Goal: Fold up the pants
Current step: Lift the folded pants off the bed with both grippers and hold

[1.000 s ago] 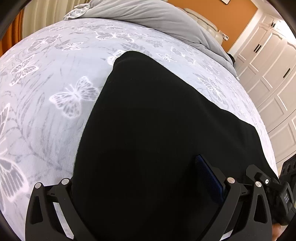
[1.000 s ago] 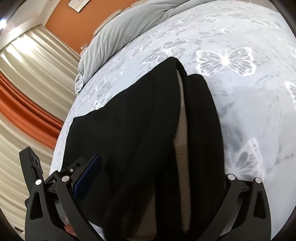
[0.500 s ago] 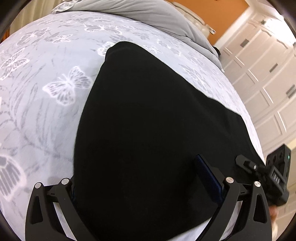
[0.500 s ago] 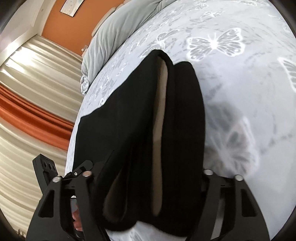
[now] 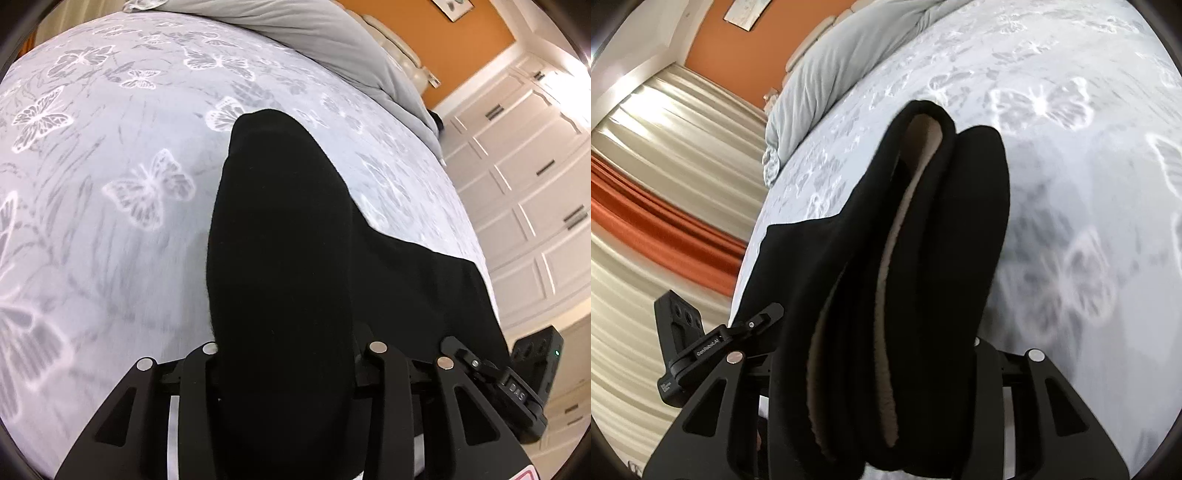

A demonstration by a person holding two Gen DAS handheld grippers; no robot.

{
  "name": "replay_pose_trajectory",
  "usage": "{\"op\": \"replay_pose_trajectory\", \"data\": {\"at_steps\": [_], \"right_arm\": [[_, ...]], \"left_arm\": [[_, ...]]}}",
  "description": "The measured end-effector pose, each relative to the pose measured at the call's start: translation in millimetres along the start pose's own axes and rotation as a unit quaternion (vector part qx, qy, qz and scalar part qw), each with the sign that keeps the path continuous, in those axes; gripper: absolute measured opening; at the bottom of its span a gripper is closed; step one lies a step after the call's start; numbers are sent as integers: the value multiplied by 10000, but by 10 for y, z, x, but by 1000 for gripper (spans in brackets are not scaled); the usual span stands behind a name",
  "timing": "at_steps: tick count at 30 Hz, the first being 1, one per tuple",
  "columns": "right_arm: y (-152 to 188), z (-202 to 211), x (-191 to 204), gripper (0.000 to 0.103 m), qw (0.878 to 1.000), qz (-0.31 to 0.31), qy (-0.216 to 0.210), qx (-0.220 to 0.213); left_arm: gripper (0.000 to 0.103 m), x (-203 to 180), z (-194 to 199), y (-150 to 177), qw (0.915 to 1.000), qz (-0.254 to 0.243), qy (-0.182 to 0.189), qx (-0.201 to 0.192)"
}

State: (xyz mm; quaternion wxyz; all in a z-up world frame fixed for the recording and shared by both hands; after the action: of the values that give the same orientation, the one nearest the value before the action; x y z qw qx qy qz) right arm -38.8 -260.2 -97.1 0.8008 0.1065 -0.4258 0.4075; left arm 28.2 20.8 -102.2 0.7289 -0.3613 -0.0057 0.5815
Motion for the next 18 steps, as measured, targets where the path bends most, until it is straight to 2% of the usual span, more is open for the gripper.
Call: {"op": "replay_pose_trajectory", "data": {"at_steps": [3, 6, 8, 13, 18], "right_arm": [[134, 28, -129, 38, 9999, -65, 124, 73], [96, -38, -241, 39, 9993, -308, 142, 143], [69, -5, -183, 38, 9994, -316, 67, 87], [72, 239, 290, 37, 9985, 377, -238, -313], [18, 504, 697, 37, 9926, 855, -453, -737]], "left_arm": [[34, -28, 51, 148, 9998, -56, 0, 211], [36, 30, -32, 202, 9990, -75, -40, 442], [36, 34, -22, 176, 9992, -48, -59, 401], [33, -247, 200, -24, 9975, -621, -327, 42], [33, -497, 553, -352, 9925, -904, -491, -664]]}}
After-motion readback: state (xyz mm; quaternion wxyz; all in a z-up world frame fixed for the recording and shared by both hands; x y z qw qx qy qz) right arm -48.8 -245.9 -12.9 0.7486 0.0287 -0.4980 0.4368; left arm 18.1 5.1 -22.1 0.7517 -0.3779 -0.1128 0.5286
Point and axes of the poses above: each gripper's, at about its wrist camera, not at the fingertips, and z roughly against the way its jaws point, x to its left, y to its underside, the point moved 3 cm from there along -z, roughly the way its jaws point, and after that the axes turned 14 degrees about -z, right-handed, at the moved point
